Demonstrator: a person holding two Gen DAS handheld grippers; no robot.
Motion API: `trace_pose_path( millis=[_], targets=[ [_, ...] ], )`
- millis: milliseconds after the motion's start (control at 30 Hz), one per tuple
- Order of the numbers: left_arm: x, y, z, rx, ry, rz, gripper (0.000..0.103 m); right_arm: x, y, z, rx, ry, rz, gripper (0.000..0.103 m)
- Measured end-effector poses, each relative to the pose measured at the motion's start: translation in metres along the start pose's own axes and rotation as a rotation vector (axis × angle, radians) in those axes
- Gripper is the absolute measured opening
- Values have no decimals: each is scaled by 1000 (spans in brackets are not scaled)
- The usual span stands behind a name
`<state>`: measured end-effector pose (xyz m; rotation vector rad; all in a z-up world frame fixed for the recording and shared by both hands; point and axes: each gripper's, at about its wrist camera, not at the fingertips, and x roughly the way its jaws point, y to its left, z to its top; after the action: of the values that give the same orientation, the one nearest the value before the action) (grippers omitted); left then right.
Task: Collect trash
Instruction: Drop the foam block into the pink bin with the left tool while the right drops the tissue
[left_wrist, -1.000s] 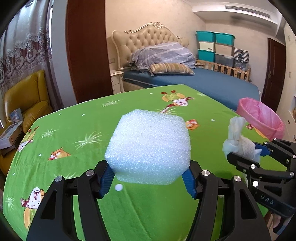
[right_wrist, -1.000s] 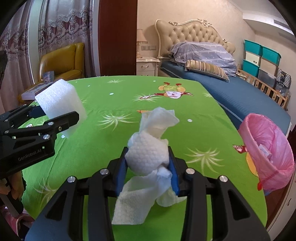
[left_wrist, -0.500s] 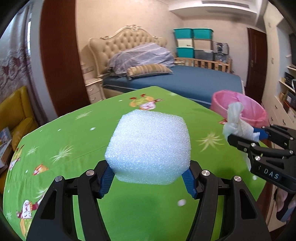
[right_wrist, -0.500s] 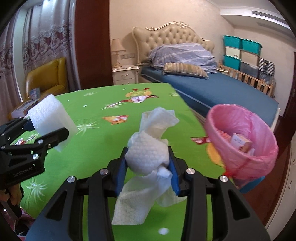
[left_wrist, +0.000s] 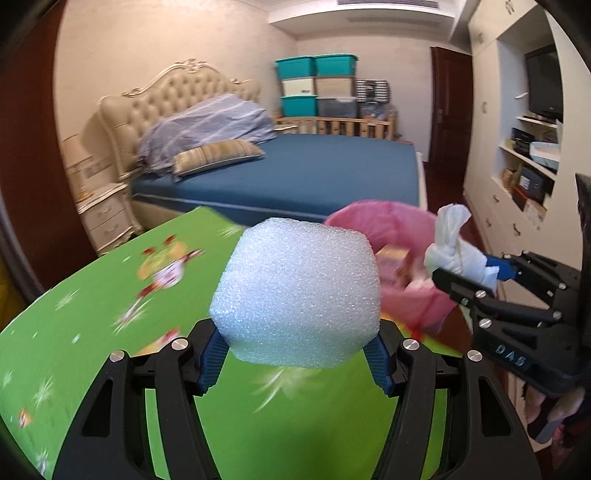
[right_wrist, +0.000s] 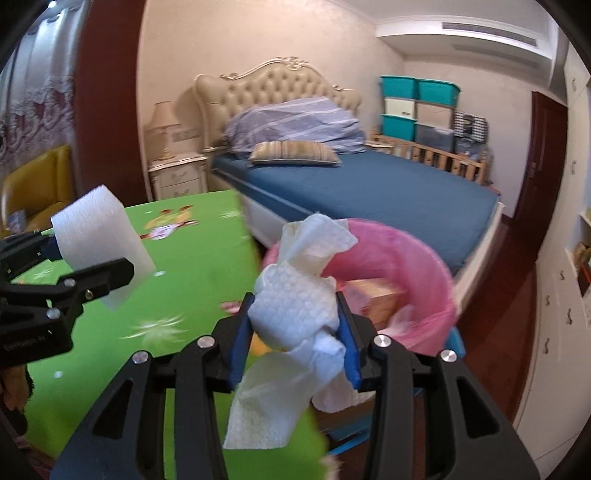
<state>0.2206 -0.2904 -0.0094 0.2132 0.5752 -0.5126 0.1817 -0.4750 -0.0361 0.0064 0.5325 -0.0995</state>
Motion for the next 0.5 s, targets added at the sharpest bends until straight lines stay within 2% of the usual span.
trace_pose_path(
  millis=[167, 433, 467, 500],
  targets=[
    [41, -23, 31, -26, 20, -72, 60, 19, -39, 7, 15, -3, -58, 41],
    [100, -48, 69, -26, 42, -118, 60, 61, -78, 12, 11, 20, -109, 43],
    [104, -50, 72, -24, 39, -125, 60, 65, -81, 12, 9, 21, -107, 44],
    [110, -53, 75, -21, 39, -134, 66, 70, -82, 12, 8, 21, -102, 47]
  ],
)
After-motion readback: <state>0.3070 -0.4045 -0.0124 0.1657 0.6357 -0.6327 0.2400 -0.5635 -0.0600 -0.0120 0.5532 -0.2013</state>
